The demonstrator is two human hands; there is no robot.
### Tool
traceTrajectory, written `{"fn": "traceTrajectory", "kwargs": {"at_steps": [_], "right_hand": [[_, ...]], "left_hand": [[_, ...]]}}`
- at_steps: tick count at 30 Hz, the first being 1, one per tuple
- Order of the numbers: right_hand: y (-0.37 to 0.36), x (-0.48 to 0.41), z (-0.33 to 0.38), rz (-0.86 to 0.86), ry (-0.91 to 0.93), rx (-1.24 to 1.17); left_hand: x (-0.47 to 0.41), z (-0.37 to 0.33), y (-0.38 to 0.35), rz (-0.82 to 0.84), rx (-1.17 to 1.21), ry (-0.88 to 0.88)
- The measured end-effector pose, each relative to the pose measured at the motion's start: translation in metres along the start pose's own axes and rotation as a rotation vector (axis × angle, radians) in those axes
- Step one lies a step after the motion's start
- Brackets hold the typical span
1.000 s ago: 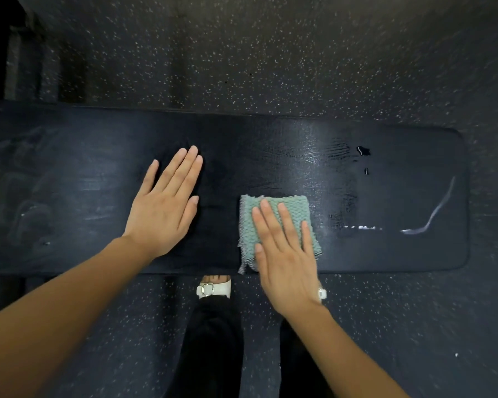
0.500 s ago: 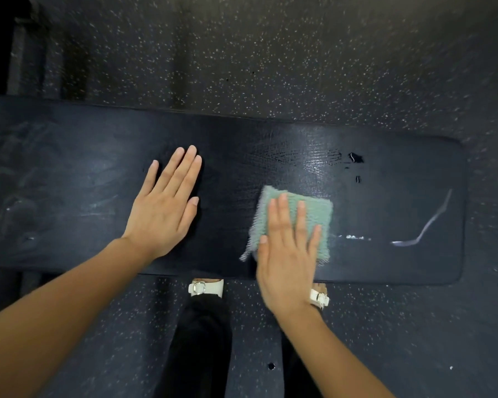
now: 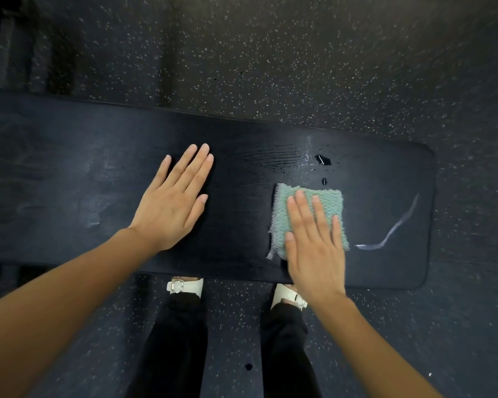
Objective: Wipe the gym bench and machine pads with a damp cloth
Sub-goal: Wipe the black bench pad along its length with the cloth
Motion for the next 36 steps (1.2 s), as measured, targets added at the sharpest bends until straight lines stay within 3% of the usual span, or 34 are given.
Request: {"fn": "traceTrajectory", "kwargs": {"at_steps": [3,7,9,12,17,25,30,36], "right_hand": [[0.004,0.002,-0.025,-0.011,-0.08,0.014],[0.003,0.003,-0.007,-0.056,-0.252,-0.051],[0.0,0.002,0.022,-0.054,-0.21,-0.069],[-0.005,0.006,0.054,-0.015,-0.006,-0.06],[-0.002,-0.002,0.026,0.012,0.143,-0.067],[0.013,-0.057,-0.064,-0.037,-0.067,-0.078],[0.014,-0.058,-0.046,-0.1,-0.237,-0.087],[0.005,-0.07,0.013,-0.043,0.007,-0.078]], "left_hand": [[-0.01,-0.02,-0.004,0.006,-0.001,-0.048],[-0.025,-0.047,-0.01,0.007,0.015,-0.086],[-0.031,-0.055,-0.012,0.005,0.017,-0.089],[-0.037,-0.06,-0.014,0.007,0.0,-0.091],[-0.041,-0.064,-0.014,0.004,-0.006,-0.089],[-0.043,-0.065,-0.014,0.008,0.005,-0.052],[-0.044,-0.064,-0.014,0.007,0.011,-0.043],[-0.043,-0.064,-0.015,0.0,0.006,-0.026]]}}
Point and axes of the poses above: each hand's wrist, its own x-axis away from the middle knuckle, its own y-axis out of the back of the hand, z = x × y, the point moved 9 cm from there along -x, towards the middle knuckle, and after that the axes turned 9 degrees about -z, right-handed, at the moved point
